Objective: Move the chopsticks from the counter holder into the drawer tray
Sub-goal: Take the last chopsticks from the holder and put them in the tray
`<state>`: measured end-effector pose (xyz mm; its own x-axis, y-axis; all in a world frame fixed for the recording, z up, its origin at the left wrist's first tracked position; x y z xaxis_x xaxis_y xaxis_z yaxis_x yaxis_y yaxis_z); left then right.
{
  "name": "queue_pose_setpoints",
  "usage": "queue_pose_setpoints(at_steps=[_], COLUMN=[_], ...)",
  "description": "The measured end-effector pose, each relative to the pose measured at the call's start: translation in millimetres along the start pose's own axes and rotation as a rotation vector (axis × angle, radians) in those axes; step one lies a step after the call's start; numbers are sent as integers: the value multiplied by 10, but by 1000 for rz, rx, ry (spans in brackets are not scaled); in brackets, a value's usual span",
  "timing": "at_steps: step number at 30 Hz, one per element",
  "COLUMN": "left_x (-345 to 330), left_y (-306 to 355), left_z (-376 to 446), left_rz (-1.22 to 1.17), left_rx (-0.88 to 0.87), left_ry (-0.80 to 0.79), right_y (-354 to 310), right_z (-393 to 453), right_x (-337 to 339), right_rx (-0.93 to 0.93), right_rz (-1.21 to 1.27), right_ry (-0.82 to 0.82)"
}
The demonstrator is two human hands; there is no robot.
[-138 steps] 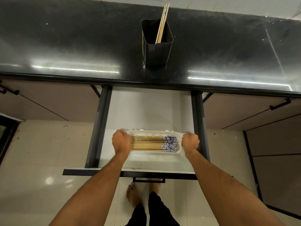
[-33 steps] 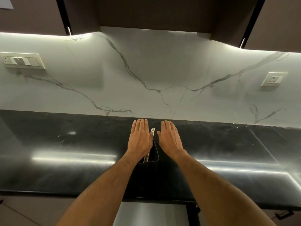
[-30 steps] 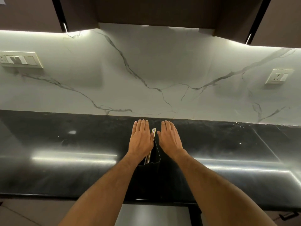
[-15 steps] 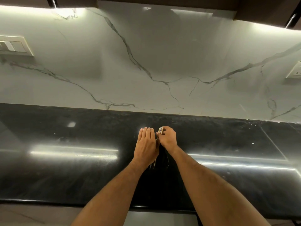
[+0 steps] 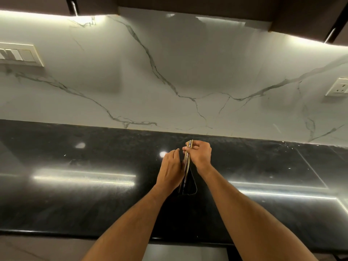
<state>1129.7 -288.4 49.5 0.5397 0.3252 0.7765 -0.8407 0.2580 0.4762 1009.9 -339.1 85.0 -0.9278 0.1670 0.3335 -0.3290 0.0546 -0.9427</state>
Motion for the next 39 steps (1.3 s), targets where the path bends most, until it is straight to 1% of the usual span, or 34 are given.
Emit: queue_pose_setpoints(at_steps=[3, 4, 8, 10, 16, 20, 25, 29, 31, 33, 36, 39], left_x=[109, 158, 348, 431, 678, 773, 811, 848, 876, 908, 953, 1002], left_y=[104, 171, 452, 546, 754, 830, 801, 708, 652, 620, 654, 749], left_z=[80, 92, 110, 72, -100, -212, -338, -398, -401, -377, -297, -194], left_rz=[-261, -358, -680, -819, -840, -804, -773, -762, -787, -897, -1153, -1385], left_rx=[176, 209, 260, 292, 304, 321, 356, 408, 471, 552, 658, 708], left_ry=[-77, -99, -148, -169, -198, -238, -258, -210, -138, -44, 84, 172], right_y=[-222, -308, -639, -776, -976, -1106, -1436, -1661, -1706, -1675, -1453, -1112], right_z=[-41, -70, -244, -341, -545, -632, -674, -685, -707, -740, -801, -895], right_x=[170, 226, 425, 517, 730, 888, 1168, 1454, 1578, 1629, 1532, 1267], right_rx=[30, 45, 100, 134, 137, 140, 212, 231, 259, 269, 202, 107], right_rz=[90, 113, 201, 203, 184, 236, 353, 551, 601, 614, 592, 542], right_ry=[10, 9, -33, -47, -50, 33, 145, 238, 302, 325, 249, 151])
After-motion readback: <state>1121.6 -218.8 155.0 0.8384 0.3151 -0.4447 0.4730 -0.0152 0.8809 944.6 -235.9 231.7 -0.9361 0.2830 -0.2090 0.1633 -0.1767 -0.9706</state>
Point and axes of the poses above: each hand's wrist, its own z-axis towards the middle knuckle, its own x-axis out of the back of the hand, y = z × x, the point moved 5 cm from there along z, towards the middle knuckle, and after that the axes turned 1 degree about z, right-handed, at the moved point
